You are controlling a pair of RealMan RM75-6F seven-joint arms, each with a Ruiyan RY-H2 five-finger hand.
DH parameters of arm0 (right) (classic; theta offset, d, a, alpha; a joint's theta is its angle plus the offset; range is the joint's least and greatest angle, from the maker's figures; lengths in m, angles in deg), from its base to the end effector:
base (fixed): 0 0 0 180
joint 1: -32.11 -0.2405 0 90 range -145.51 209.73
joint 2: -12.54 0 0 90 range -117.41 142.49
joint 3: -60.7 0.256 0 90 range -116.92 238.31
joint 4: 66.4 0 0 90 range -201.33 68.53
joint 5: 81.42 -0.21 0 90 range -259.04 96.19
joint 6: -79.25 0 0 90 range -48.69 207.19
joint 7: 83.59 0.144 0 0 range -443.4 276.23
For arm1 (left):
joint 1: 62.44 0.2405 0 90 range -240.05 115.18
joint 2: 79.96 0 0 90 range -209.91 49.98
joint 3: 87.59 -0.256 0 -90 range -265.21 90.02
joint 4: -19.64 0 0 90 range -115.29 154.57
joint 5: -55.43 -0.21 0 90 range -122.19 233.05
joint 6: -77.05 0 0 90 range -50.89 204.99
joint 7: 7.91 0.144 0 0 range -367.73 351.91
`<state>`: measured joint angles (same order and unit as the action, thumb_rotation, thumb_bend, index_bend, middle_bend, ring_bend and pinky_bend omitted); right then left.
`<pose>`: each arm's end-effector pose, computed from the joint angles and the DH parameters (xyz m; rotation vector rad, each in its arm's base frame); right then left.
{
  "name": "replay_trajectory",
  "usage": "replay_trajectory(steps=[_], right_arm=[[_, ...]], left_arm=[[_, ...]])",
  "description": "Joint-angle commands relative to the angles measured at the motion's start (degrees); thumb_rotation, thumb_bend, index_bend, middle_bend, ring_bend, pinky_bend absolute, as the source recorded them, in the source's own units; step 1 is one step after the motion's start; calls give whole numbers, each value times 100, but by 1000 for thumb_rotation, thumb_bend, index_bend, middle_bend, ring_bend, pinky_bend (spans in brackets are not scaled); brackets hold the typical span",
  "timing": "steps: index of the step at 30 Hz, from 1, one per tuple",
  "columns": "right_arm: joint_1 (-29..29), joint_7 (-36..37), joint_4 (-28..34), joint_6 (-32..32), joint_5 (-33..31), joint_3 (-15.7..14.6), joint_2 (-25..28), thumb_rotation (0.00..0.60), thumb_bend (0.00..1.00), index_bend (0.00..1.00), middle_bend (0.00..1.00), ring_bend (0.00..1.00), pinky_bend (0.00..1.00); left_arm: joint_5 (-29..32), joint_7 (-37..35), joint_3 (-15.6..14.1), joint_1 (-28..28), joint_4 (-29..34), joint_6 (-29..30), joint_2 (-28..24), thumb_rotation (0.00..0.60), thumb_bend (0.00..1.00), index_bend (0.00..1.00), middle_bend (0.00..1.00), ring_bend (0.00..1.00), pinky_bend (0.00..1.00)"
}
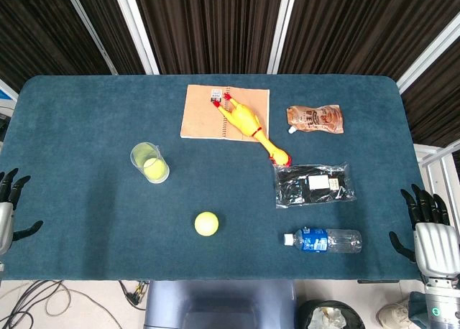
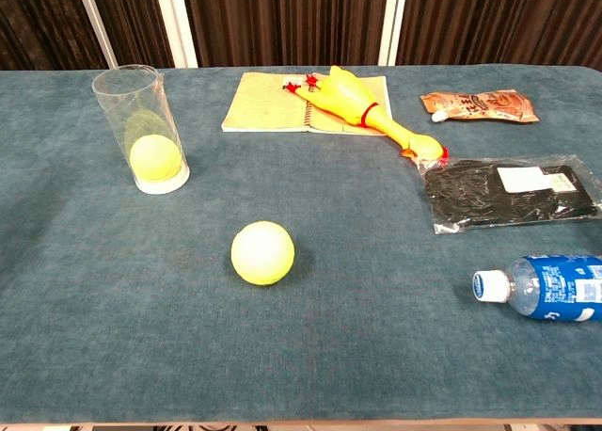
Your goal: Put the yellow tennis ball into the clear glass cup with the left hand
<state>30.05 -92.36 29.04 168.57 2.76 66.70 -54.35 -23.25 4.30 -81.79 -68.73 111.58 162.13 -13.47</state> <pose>-0.3012 -0.1756 0.1585 1.2775 -0.8210 0.8873 -0.3167 0.1984 0.1603 -1.3192 -0.7840 -0.7564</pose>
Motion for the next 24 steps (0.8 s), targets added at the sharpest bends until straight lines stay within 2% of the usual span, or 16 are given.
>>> replay_trajectory(steps=[1, 24], right_arm=[[-1, -1, -2, -4, -3, 0, 0, 600, 352, 106, 0, 5, 0], [3, -5, 3, 7, -6, 5, 3, 600, 352, 106, 0, 6, 0]], left_arm=[[5, 0, 0, 1, 1, -2, -3, 600, 41, 175, 38, 3, 80], [-40, -31, -17, 3, 23, 8, -27, 600, 41, 168, 32, 3, 80]])
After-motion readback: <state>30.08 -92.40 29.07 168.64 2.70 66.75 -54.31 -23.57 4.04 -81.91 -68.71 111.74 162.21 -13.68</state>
